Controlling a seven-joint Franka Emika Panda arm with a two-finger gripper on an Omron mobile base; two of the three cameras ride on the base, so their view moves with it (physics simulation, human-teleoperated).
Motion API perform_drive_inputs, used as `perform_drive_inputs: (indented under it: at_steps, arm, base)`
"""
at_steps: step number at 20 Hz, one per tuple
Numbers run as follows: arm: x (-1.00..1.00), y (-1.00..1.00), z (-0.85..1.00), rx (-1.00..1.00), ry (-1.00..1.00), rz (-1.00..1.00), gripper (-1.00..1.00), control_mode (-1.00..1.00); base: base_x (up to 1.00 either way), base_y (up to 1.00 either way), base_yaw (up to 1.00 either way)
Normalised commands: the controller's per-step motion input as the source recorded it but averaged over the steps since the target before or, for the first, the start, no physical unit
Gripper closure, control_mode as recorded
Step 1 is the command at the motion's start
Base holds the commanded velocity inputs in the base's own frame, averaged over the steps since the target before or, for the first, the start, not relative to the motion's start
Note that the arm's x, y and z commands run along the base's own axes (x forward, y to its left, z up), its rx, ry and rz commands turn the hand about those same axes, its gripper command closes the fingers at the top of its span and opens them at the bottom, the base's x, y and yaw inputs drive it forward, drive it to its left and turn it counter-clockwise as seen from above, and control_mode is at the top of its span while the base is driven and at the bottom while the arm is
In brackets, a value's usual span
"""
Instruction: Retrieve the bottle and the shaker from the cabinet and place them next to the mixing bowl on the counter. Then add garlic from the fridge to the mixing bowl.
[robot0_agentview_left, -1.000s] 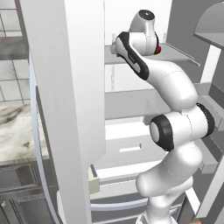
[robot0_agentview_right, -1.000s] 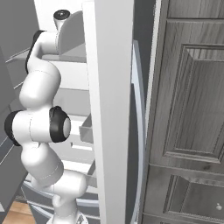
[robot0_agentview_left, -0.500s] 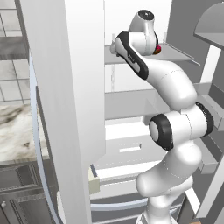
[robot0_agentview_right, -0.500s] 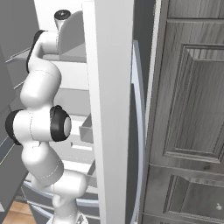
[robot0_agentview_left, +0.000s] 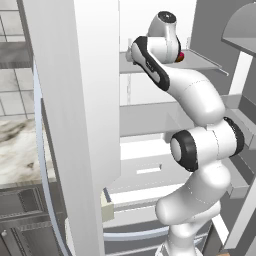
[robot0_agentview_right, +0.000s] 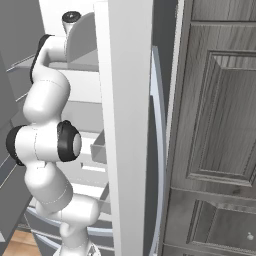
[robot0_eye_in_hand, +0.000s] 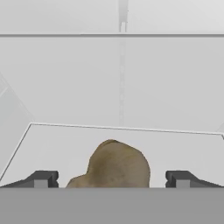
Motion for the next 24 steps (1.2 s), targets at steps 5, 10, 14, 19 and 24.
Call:
perform_drive_inputs:
  at_steps: [5, 10, 14, 19, 24]
  arm:
    - [0.00, 0.00, 0.00, 0.00, 0.00, 0.00, 1.00, -1.00]
    - [0.00, 0.00, 0.00, 0.00, 0.00, 0.00, 1.00, -1.00]
    - [-0.04, 0.00, 0.00, 0.00, 0.00, 0.00, 1.00, -1.00]
    - [-0.94, 0.00, 0.00, 0.00, -0.15, 0.00, 1.00, -1.00]
    - [-1.00, 0.00, 0.00, 0.00, -0.17, 0.00, 1.00, -1.00]
  base:
    - [0.00, 0.00, 0.00]
    - [0.00, 0.00, 0.00]
    - [0.00, 0.00, 0.00]
    - [0.00, 0.00, 0.00]
    - [0.00, 0.00, 0.00]
